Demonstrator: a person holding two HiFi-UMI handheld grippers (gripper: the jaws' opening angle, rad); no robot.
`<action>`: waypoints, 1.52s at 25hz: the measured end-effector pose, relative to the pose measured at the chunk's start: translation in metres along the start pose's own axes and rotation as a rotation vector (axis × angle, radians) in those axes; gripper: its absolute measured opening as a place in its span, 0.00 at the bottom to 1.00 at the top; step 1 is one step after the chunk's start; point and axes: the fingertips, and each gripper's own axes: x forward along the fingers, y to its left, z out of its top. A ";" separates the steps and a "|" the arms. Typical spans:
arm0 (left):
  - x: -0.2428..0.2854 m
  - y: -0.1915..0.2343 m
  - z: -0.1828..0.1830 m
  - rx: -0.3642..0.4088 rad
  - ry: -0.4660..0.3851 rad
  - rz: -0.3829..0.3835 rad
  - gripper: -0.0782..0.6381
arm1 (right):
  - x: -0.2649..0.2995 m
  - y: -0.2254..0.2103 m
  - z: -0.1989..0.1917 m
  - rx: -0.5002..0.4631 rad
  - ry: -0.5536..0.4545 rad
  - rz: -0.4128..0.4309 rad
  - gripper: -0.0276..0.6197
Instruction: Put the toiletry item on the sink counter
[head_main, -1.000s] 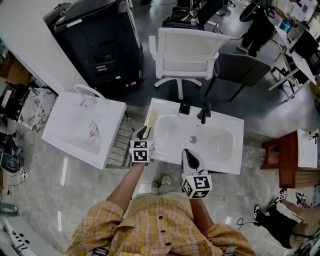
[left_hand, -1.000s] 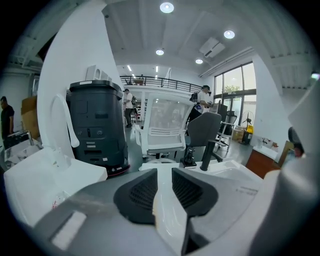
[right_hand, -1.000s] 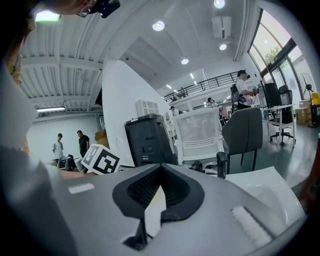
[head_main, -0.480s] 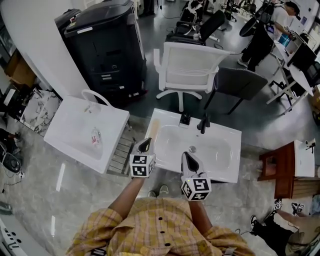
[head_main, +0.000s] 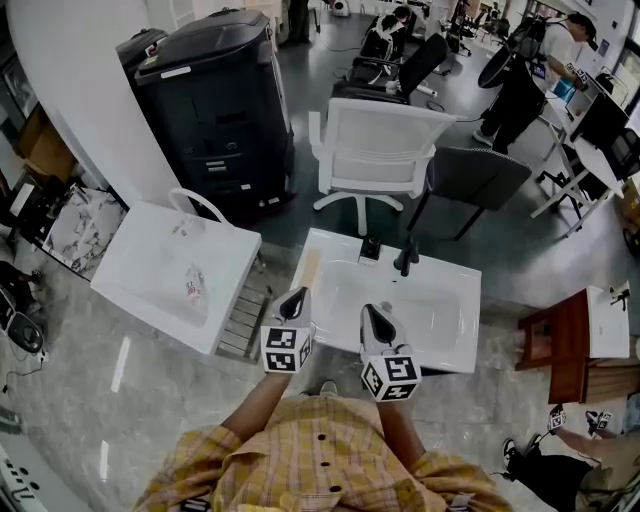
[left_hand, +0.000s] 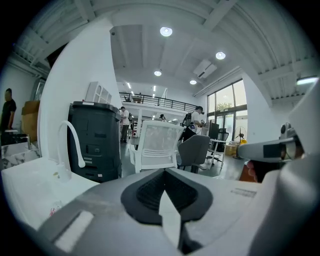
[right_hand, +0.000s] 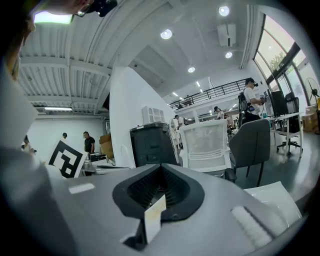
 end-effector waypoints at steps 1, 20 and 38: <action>-0.002 -0.001 0.002 0.003 -0.006 -0.001 0.11 | 0.000 0.001 0.000 -0.002 -0.001 0.001 0.04; -0.025 -0.014 0.032 0.059 -0.122 -0.021 0.11 | 0.010 -0.002 0.017 -0.023 -0.056 -0.017 0.04; -0.028 -0.025 0.035 0.078 -0.147 -0.059 0.11 | 0.004 -0.009 0.020 -0.028 -0.076 -0.071 0.04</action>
